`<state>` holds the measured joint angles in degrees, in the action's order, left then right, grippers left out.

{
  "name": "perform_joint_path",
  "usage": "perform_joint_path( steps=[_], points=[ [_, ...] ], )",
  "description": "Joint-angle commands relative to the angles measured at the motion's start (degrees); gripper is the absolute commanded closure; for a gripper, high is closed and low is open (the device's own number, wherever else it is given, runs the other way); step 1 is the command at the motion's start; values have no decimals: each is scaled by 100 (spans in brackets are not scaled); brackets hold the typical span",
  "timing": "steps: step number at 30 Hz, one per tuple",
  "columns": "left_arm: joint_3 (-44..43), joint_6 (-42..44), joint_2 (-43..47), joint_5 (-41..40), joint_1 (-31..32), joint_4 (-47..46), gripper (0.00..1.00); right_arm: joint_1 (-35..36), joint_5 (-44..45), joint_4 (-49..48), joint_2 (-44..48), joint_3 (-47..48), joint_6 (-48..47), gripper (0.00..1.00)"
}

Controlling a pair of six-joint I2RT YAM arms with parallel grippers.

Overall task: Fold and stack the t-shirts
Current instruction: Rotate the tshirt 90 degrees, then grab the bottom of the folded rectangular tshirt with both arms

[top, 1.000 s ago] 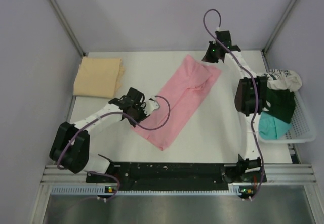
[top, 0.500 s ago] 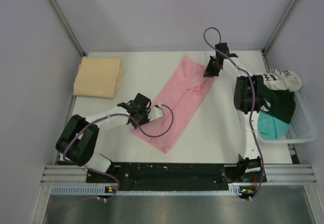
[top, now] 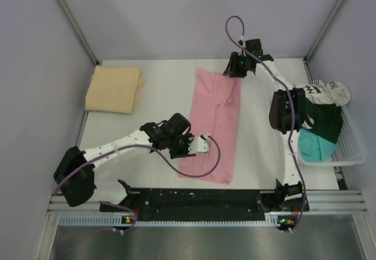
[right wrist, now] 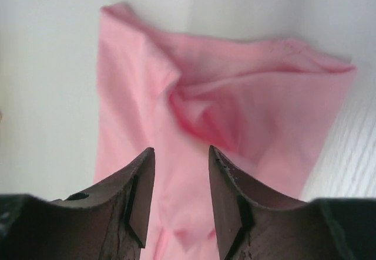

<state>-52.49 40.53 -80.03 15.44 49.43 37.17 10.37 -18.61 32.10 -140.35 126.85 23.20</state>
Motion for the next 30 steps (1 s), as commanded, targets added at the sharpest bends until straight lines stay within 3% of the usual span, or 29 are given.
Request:
perform_joint_path(
  steps=[1,3,4,6,10,11,12,16,18,20,24,27,30],
  points=[
    [-139,7,935,353,-21,28,62,88,-835,-685,2709,-1813,-1500,54],
    [176,242,1260,852,-21,-183,55,236,-1152,-1421,3835,-3543,-1983,38],
    [439,462,1418,1090,-30,-331,44,307,-1267,-1800,4414,-4310,-2265,24],
    [940,692,1717,1408,-30,-674,13,448,-1225,-2276,5391,-5987,-2810,20],
    [1346,842,1789,1322,-30,-781,12,694,-784,-2401,6834,-7654,-3023,20],
    [1416,929,1780,1260,-30,-764,12,799,-993,-2366,7159,-7988,-3215,7],
    [1513,1095,1780,1225,-30,-781,12,930,-1161,-2262,7476,-8226,-3573,1],
    [1987,1965,1728,1277,-21,-834,13,2229,-1626,-779,8566,-8702,-6348,1],
    [2137,2230,1666,1373,-21,-930,15,2530,-1987,-206,8814,-8887,-6958,1],
    [2216,2432,1561,1400,-21,-939,18,2846,-1849,94,8806,-9002,-7109,3],
    [2226,2512,1201,1260,-3,-1001,21,3917,-1024,824,8438,-9116,-7602,25],
    [2120,2206,929,1067,49,-1220,28,4376,-758,711,8209,-9397,-7681,26],
    [2059,2178,752,978,110,-1230,36,4649,-381,185,8103,-9757,-7620,38]
  ],
)
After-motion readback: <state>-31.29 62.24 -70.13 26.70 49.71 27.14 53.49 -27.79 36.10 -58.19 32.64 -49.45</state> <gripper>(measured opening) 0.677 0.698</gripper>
